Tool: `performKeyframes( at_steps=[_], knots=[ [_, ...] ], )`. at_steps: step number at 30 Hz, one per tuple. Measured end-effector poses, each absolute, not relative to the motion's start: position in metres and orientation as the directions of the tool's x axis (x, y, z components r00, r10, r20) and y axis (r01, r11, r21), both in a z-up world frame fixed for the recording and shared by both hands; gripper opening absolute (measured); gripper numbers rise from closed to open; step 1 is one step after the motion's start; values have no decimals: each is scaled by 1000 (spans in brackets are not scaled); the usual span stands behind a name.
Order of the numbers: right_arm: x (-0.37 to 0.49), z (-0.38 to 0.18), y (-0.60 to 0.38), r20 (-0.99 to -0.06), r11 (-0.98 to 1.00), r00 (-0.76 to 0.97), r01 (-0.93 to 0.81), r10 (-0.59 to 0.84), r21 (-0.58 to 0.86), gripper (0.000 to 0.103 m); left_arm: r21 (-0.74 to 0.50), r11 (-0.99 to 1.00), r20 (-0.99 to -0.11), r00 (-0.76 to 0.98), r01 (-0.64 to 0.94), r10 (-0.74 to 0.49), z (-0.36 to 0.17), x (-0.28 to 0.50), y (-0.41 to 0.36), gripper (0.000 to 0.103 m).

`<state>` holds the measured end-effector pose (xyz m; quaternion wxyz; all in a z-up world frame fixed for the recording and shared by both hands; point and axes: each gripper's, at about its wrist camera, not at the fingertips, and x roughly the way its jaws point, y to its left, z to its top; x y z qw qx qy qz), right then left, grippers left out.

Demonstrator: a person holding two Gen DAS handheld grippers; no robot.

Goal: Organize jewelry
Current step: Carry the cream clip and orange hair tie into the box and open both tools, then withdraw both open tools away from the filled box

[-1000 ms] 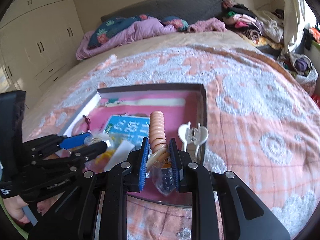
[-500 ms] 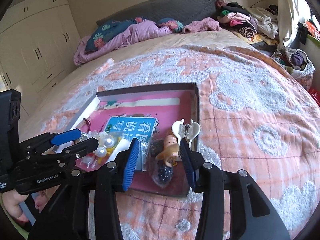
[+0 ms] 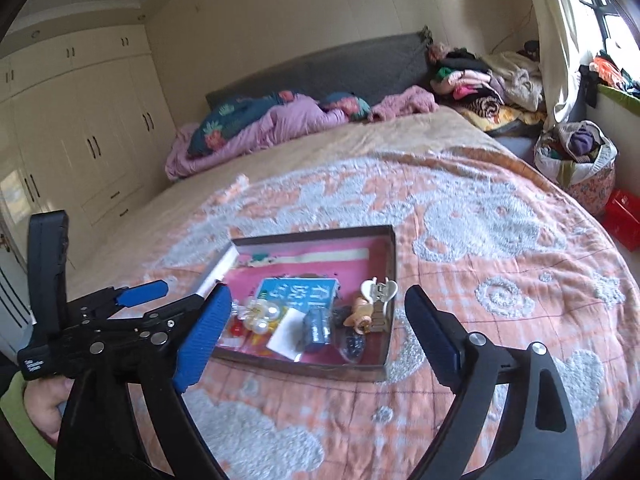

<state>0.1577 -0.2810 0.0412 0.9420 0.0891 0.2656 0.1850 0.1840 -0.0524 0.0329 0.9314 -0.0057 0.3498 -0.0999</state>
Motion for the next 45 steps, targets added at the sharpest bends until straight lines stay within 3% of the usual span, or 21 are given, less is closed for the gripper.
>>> performKeyframes(
  at_steps=[5,12,26,45],
  knots=[
    [125,55,-281,-421,916,816,-315,396,251,98,-96,980,-619,761,175,-197,48,160,-47,93],
    [93,55,-281,-429,917,812,-320,395,239,98,-105,982,-598,779,154,-186,56,127,-37,93],
    [65,5,-268,-555,947,767,-263,322,186,98,-113,985,-646,743,133,-174,14,76,-29,93],
    [54,6,-261,-565,941,754,-292,336,171,98,-105,984,-647,742,144,-177,10,64,-31,93]
  ],
)
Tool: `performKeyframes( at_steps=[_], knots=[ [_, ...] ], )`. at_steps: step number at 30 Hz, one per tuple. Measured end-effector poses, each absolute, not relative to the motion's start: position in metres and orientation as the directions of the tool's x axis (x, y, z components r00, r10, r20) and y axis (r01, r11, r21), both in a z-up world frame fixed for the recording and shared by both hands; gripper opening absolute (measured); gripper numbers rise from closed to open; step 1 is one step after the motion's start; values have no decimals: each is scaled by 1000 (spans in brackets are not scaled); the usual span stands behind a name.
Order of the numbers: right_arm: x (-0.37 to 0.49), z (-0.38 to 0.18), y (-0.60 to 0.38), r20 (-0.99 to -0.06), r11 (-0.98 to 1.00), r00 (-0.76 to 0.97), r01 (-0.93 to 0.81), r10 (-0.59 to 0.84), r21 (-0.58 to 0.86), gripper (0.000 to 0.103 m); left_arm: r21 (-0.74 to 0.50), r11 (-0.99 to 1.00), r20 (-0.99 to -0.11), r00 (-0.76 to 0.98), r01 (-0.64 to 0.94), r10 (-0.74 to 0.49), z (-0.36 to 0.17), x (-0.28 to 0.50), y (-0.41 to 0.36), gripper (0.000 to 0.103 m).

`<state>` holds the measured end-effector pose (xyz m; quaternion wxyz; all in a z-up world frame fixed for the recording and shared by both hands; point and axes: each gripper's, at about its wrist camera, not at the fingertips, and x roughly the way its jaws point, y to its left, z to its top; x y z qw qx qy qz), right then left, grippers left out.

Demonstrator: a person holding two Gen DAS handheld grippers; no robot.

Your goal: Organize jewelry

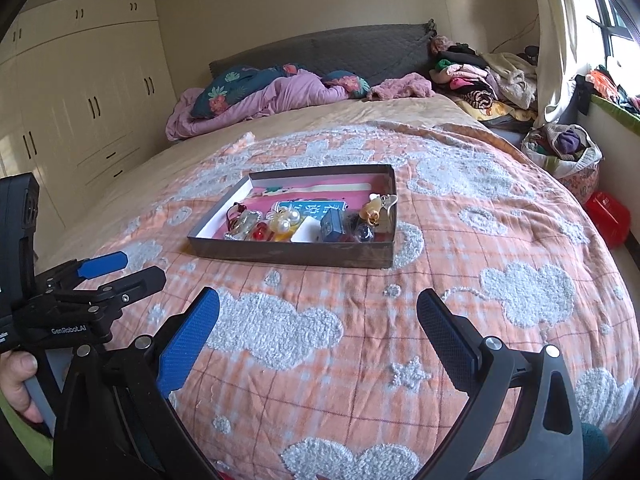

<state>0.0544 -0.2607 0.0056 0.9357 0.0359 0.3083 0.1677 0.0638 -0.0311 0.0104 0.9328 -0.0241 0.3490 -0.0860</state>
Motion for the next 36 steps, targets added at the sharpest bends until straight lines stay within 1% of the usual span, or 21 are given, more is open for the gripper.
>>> performKeyframes(
  at_steps=[36],
  knots=[
    [53,11,-260,-562,943,758,-292,329,158,98,-93,986,-642,749,137,-165,19,59,-31,93]
  ],
)
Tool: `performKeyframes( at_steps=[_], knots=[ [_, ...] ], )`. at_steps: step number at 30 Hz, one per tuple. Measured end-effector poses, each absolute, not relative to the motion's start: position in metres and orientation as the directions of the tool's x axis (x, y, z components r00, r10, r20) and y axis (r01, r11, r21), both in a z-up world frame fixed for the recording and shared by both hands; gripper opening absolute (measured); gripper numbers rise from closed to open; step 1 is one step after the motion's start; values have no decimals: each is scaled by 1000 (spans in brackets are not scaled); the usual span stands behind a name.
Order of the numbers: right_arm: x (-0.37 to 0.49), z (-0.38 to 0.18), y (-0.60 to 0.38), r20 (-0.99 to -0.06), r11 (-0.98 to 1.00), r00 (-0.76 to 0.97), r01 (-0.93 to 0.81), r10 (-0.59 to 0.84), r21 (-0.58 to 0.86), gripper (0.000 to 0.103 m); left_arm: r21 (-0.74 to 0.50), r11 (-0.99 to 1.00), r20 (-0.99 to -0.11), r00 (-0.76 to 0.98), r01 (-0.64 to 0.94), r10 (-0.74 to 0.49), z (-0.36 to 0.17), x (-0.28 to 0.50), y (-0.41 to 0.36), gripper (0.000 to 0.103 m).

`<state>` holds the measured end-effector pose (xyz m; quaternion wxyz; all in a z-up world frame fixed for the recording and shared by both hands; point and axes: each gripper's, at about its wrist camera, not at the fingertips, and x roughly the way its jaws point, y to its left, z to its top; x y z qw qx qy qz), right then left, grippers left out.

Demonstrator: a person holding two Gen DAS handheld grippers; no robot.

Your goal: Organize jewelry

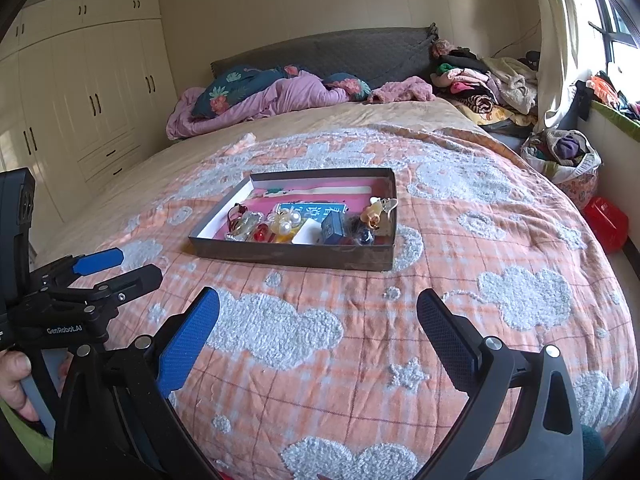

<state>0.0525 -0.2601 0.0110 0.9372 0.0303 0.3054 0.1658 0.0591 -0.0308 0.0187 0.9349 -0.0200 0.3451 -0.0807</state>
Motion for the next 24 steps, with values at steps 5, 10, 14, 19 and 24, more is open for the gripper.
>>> performKeyframes(
  at_steps=[5,10,14,19,24],
  knots=[
    [53,12,-262,-559,944,763,-289,326,157,98,-95,986,-644,747,135,-164,18,59,-30,93],
    [53,12,-263,-558,945,764,-286,324,157,98,-92,987,-646,746,131,-160,16,59,-30,93],
    [53,12,-263,-557,945,765,-287,324,155,98,-87,988,-648,745,130,-155,15,59,-30,93],
    [53,11,-263,-559,945,763,-288,323,154,98,-82,988,-646,748,128,-151,14,59,-31,93],
    [53,11,-262,-557,945,765,-287,323,155,98,-81,988,-649,745,132,-153,14,59,-31,94]
  ],
)
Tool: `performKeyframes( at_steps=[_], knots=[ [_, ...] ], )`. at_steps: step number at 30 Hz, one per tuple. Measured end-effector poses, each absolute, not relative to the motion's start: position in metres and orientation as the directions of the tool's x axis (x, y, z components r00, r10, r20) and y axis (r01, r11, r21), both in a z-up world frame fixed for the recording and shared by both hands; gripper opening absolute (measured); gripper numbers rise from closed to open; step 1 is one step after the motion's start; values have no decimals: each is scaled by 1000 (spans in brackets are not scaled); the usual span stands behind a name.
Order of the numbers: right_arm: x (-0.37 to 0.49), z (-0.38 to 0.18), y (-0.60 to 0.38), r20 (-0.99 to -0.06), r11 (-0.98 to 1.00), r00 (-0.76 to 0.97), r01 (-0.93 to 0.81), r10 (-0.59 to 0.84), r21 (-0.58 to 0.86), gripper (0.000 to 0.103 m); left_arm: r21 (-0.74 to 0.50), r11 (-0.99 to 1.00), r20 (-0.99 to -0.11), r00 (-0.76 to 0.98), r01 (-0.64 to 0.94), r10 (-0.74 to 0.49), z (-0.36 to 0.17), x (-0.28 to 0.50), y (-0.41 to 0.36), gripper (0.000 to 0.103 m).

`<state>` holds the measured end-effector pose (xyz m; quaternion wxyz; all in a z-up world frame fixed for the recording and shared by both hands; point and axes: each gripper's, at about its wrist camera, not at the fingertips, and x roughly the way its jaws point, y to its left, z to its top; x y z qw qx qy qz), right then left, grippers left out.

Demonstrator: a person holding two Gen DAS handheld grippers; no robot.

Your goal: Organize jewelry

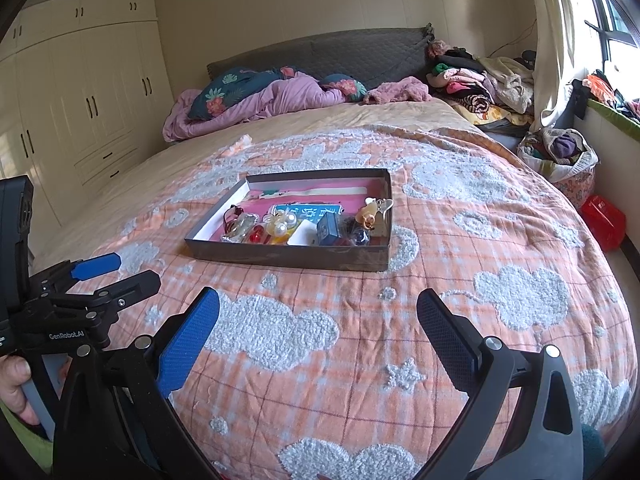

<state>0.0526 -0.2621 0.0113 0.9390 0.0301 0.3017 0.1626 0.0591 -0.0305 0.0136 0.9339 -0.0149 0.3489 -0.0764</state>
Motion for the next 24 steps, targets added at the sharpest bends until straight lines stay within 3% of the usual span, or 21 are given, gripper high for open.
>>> performKeyframes(
  at_steps=[24],
  knots=[
    [62,0,-271,-580,955,759,-255,296,153,98,-53,994,-678,727,93,-104,6,72,-29,94]
  ],
)
